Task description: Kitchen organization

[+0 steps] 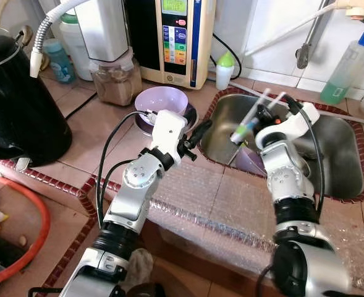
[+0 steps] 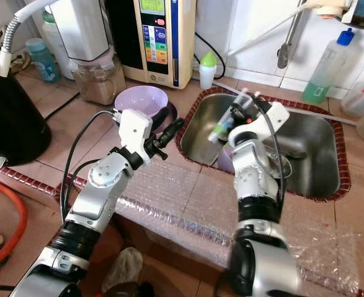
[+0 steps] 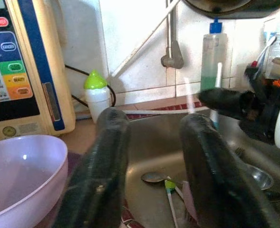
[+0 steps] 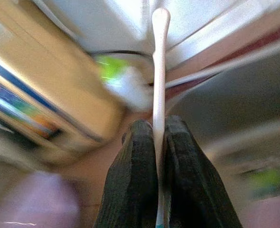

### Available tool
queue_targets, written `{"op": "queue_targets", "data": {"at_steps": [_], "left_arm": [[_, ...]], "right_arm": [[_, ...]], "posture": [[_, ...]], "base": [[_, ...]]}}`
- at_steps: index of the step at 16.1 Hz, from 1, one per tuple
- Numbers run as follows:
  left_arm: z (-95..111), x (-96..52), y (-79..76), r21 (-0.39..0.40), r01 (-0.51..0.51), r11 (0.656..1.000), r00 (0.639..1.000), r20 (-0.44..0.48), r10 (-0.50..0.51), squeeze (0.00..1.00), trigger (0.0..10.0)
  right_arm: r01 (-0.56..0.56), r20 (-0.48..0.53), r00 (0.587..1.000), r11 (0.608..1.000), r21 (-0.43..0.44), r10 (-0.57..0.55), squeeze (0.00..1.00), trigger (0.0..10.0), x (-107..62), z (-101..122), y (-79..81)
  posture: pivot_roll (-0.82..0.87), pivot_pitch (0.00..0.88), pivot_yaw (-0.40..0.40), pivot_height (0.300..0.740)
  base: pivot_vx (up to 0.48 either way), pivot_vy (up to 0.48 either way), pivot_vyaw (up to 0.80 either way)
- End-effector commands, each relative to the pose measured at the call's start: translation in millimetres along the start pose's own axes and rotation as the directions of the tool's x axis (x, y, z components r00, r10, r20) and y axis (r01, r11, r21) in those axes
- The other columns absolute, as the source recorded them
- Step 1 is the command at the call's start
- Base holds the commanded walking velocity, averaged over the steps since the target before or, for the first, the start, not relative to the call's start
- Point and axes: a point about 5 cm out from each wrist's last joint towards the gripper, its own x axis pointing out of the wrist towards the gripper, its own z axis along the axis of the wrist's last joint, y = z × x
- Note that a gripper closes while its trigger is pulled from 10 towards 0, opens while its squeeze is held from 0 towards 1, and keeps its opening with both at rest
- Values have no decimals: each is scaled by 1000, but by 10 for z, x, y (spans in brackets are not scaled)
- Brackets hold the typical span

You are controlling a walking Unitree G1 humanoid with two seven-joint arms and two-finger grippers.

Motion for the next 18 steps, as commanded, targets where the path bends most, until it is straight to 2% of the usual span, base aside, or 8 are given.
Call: {"op": "queue_targets", "data": {"at_steps": [1,2,3,4,7,11,15,18], "left_arm": [[27,-23,116,12,-57,998,998,-15,57,1000,10000],[10,-41,186,9,-96,995,995,-31,96,1000,10000],[-11,-69,271,1,-136,991,989,-49,136,1000,10000],[-33,-112,379,6,-185,983,980,-69,185,1000,10000],[-49,-151,541,24,-249,968,964,-91,250,1000,10000],[-66,-194,1010,11,-458,889,875,-171,453,1000,10000],[-40,-213,1216,-30,-546,837,825,-193,532,1000,10000],[-99,-213,1331,-81,-605,792,779,-266,568,1000,10000]], "right_arm": [[88,-34,995,980,-176,-96,0,9608,-27,-103,-153],[112,-42,991,964,-241,-126,0,10000,-45,-142,-231],[155,-49,984,960,-231,-171,1000,10000,-81,-196,-336],[185,-59,977,956,-229,-203,1000,10000,-128,-256,-433],[195,-66,974,951,-240,-216,1000,10000,-169,-321,-494],[179,-78,976,948,-264,-206,1000,10000,-297,-429,-586],[120,-91,984,950,-288,-151,1000,10000,-442,-533,-571],[-4,-101,994,949,-315,-30,1000,10000,-617,-619,-452]], "posture": [[-47,0,48,740],[-47,0,48,740],[-42,0,45,740],[-41,0,45,740],[-42,0,49,740],[-54,0,56,740],[-74,0,67,740],[-105,0,85,740]], "base": [[0,0,0],[0,0,0],[0,0,0],[0,0,0],[0,0,0],[0,0,0],[0,0,0],[0,0,0]]}}
